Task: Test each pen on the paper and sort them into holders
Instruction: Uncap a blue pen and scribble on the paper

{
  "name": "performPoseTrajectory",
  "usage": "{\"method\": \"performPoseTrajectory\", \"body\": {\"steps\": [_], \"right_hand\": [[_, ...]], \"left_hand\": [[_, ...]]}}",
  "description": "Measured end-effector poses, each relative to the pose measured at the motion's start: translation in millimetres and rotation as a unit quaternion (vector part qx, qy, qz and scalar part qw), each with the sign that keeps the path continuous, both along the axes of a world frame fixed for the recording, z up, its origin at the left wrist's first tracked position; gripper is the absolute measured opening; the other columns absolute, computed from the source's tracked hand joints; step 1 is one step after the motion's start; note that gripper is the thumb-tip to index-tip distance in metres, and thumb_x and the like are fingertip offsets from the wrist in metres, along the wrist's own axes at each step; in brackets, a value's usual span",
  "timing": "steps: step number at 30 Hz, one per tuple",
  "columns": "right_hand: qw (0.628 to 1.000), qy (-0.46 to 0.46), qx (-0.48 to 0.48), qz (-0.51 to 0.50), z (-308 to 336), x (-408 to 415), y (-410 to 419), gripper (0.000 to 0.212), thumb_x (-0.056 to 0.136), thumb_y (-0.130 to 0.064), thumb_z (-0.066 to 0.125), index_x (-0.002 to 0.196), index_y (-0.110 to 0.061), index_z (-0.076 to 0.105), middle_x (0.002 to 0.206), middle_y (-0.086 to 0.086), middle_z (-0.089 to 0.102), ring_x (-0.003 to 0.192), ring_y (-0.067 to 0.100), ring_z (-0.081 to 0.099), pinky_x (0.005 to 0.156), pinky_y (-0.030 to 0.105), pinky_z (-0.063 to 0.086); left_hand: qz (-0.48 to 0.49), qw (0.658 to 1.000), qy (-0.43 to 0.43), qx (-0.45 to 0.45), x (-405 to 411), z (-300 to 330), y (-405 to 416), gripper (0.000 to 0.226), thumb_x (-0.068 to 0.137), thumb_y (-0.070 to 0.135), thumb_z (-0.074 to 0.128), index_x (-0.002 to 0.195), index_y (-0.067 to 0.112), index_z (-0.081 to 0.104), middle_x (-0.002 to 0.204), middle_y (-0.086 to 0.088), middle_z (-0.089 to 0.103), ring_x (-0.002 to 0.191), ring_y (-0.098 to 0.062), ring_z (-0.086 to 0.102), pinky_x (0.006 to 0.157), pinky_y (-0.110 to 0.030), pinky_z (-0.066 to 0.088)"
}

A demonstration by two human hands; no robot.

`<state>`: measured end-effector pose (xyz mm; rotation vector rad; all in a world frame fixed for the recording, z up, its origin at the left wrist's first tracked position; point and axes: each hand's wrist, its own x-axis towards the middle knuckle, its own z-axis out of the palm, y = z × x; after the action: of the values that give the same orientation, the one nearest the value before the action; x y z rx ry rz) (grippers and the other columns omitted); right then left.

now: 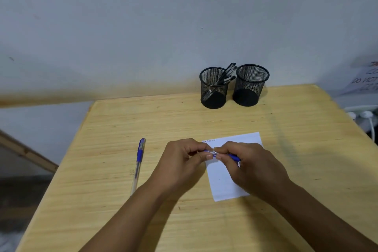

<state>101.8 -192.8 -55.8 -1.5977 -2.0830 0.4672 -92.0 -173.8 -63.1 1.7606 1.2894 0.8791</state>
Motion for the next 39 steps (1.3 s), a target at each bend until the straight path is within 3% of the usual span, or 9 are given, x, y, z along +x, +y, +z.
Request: {"method": "performPoseTrajectory", "body": {"steps": [5,10,14,18,25,29,31,33,39], "right_hand": [[0.997,0.052,-0.047,0.015,-3,4,4,0.025,0.093,-0.036,0.06,0.115,-0.043,0.068,0.091,-0.018,0.073,0.086,0.003,0.063,0.071,0.024,0.05],[0.991,0.11,-0.075,-0.016,-8,4,2,0.034,0.095,-0.021,0.059,0.126,-0.033,0.064,0.064,-0.004,0.052,0.073,0.007,0.05,0.062,0.013,0.036],[0.975,0.168,-0.13,-0.063,-10,9,-1,0.04,0.097,-0.017,0.052,0.129,-0.04,0.059,0.071,-0.016,0.062,0.069,0.0,0.052,0.062,0.007,0.038],[0.952,0.241,-0.16,-0.1,-10,13,-2,0.033,0.093,-0.022,0.063,0.119,-0.042,0.066,0.066,-0.004,0.069,0.052,0.0,0.057,0.054,0.004,0.039],[0.911,0.329,-0.194,-0.156,-10,11,-3,0.018,0.085,-0.024,0.072,0.099,-0.036,0.075,0.068,0.0,0.076,0.052,0.024,0.07,0.061,0.036,0.06],[0.903,0.356,-0.169,-0.171,-11,11,-3,0.018,0.087,-0.019,0.07,0.096,-0.033,0.076,0.081,-0.006,0.077,0.054,0.025,0.071,0.052,0.035,0.058],[0.898,0.37,-0.163,-0.172,-10,10,-2,0.017,0.089,-0.019,0.068,0.098,-0.031,0.076,0.084,-0.006,0.077,0.057,0.023,0.072,0.052,0.033,0.057],[0.892,0.387,-0.163,-0.169,-11,10,0,0.017,0.091,-0.019,0.066,0.102,-0.027,0.077,0.087,-0.003,0.077,0.061,0.021,0.073,0.052,0.031,0.057],[0.893,0.393,-0.167,-0.143,-15,12,7,0.027,0.097,-0.007,0.053,0.111,-0.017,0.074,0.094,-0.003,0.078,0.085,0.012,0.076,0.075,0.034,0.062]], "left_hand": [[0.009,1.0,0.002,-0.013,-2,1,4,0.018,0.088,0.019,0.073,0.088,0.036,0.078,0.087,0.014,0.074,0.081,-0.007,0.066,0.075,-0.023,0.051],[0.037,0.999,0.023,0.007,-6,-2,13,0.017,0.089,0.02,0.073,0.094,0.035,0.078,0.085,0.013,0.072,0.08,-0.009,0.066,0.074,-0.026,0.052],[0.115,0.993,0.002,-0.026,-12,-2,18,0.01,0.087,0.023,0.075,0.092,0.031,0.079,0.081,0.015,0.073,0.074,-0.004,0.065,0.067,-0.014,0.047],[0.202,0.977,0.061,-0.022,-18,-6,25,0.012,0.089,0.027,0.07,0.098,0.026,0.078,0.077,0.014,0.069,0.068,0.002,0.061,0.06,-0.008,0.041],[0.233,0.955,0.182,0.028,-19,-11,31,0.024,0.091,0.024,0.057,0.077,0.012,0.072,0.074,-0.001,0.067,0.074,-0.018,0.061,0.066,-0.037,0.05],[0.234,0.944,0.228,0.046,-19,-18,36,0.027,0.09,0.024,0.054,0.066,0.015,0.061,0.066,0.001,0.057,0.068,-0.02,0.056,0.061,-0.035,0.045],[0.237,0.945,0.22,0.056,-18,-21,35,0.014,0.09,0.023,0.055,0.088,0.021,0.068,0.084,0.003,0.062,0.084,-0.019,0.059,0.069,-0.034,0.046],[0.238,0.947,0.207,0.066,-14,-24,30,0.037,0.09,0.024,0.058,0.127,0.022,0.062,0.109,0.005,0.061,0.103,-0.016,0.053,0.082,-0.029,0.04],[0.064,0.955,0.252,0.139,0,-30,-5,0.058,0.088,0.045,0.059,0.141,0.022,0.051,0.125,0.006,0.058,0.116,-0.014,0.047,0.096,-0.032,0.042]]}}
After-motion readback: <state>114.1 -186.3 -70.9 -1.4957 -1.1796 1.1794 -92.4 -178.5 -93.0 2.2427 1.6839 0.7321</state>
